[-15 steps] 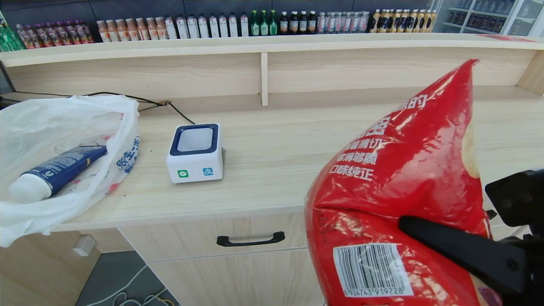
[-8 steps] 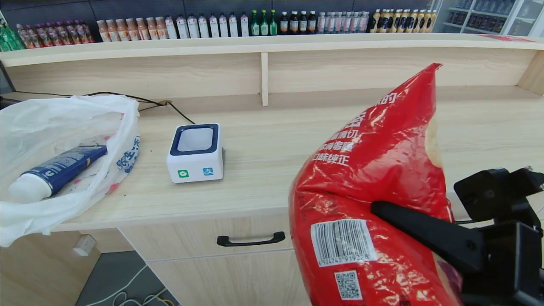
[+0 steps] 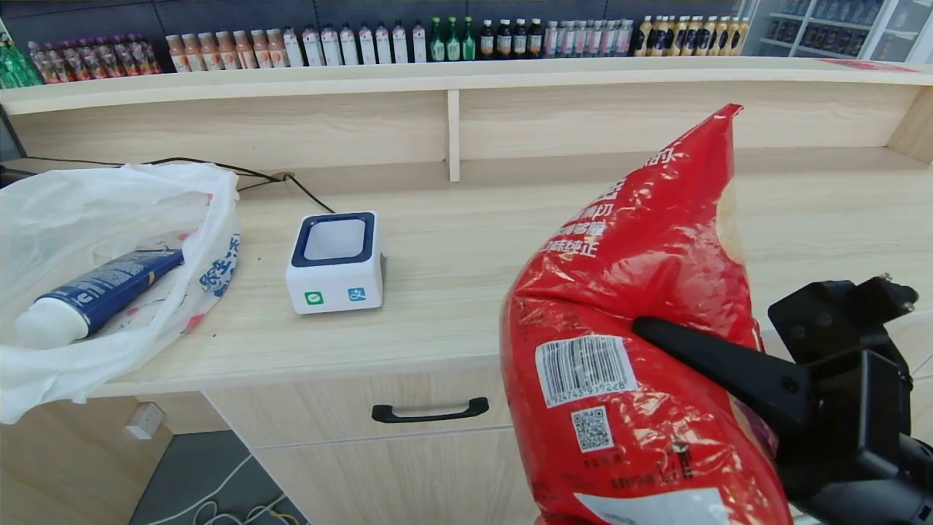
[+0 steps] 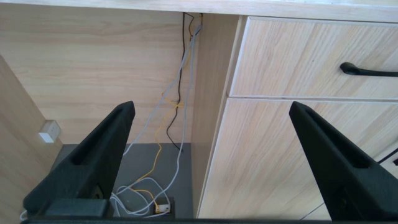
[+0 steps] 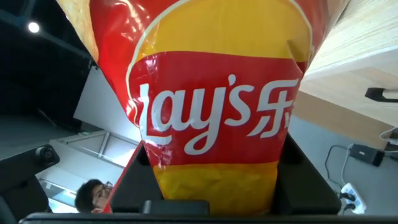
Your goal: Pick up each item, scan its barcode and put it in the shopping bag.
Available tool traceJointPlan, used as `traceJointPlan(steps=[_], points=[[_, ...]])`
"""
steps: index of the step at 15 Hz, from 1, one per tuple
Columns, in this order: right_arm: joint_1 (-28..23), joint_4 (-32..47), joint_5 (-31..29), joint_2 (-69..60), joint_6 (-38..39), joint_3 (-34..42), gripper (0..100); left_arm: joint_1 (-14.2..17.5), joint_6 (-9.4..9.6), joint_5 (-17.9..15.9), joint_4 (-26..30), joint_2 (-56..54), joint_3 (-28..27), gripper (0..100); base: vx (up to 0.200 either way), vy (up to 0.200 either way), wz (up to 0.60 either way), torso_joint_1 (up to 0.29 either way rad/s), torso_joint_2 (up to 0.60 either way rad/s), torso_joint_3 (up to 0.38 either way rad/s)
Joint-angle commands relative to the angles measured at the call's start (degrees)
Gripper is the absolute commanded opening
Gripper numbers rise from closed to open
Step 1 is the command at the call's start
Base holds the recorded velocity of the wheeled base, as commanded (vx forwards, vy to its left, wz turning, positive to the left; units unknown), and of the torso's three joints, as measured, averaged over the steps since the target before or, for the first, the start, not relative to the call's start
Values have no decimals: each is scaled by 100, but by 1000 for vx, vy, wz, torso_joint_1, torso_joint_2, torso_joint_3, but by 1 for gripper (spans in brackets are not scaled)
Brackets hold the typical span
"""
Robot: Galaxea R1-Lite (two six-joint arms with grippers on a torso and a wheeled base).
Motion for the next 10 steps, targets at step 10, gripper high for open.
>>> traceJointPlan(steps=[10], points=[[-228,-3,-5,-384,545,130,0,2,-2,1,0,-2,0,100,0,0,0,0,0,0]])
